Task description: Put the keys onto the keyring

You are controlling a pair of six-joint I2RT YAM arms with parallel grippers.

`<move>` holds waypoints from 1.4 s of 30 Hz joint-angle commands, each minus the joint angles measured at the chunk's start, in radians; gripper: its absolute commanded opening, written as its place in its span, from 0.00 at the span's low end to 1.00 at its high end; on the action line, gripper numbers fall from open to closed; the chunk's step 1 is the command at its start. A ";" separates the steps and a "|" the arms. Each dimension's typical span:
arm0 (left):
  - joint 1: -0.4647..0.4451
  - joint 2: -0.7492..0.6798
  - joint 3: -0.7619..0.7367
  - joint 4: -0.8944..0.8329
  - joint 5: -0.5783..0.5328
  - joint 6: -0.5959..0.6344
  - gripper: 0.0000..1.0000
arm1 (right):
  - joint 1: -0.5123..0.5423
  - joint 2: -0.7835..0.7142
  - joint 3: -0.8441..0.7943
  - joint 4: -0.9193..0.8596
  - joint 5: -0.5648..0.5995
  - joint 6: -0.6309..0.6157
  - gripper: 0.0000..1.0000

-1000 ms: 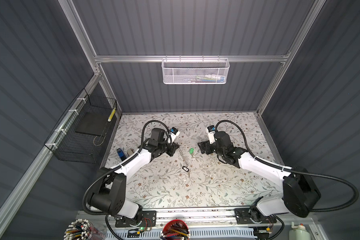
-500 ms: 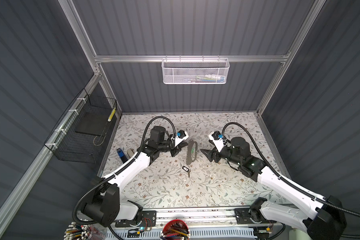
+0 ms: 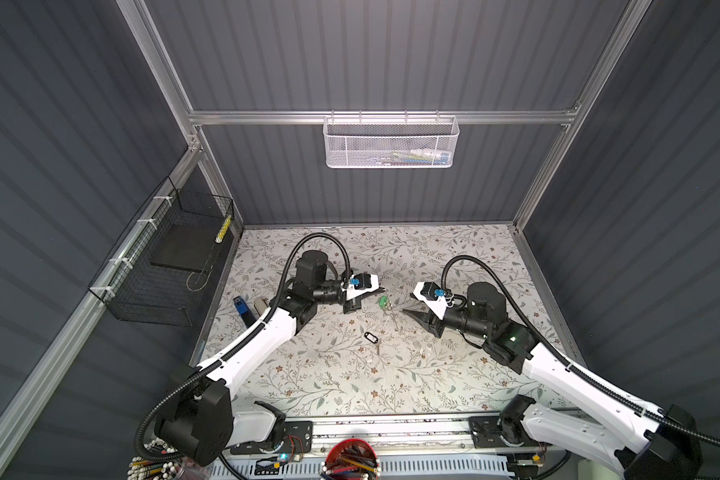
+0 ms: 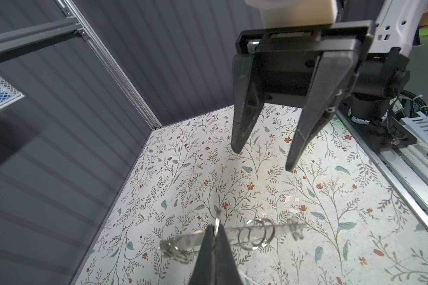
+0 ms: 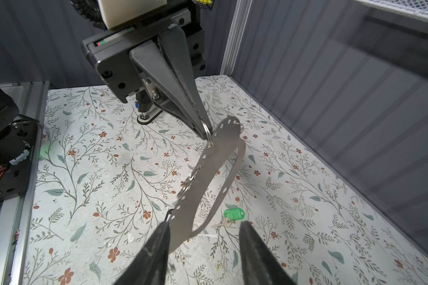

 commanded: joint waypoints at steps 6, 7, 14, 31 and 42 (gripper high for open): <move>-0.042 -0.025 0.040 -0.004 0.004 0.145 0.00 | 0.011 0.033 0.046 0.028 -0.030 -0.114 0.37; -0.046 -0.024 0.043 -0.006 -0.001 0.156 0.00 | 0.012 0.035 0.043 0.038 -0.027 -0.121 0.35; -0.076 -0.024 0.047 -0.005 -0.058 0.224 0.00 | 0.013 0.044 0.030 0.058 0.004 -0.169 0.20; -0.089 -0.016 0.067 0.004 -0.010 0.172 0.00 | 0.013 0.069 0.029 0.132 -0.050 -0.170 0.23; -0.099 -0.004 0.080 -0.009 0.014 0.156 0.00 | 0.013 0.060 0.023 0.142 -0.052 -0.171 0.21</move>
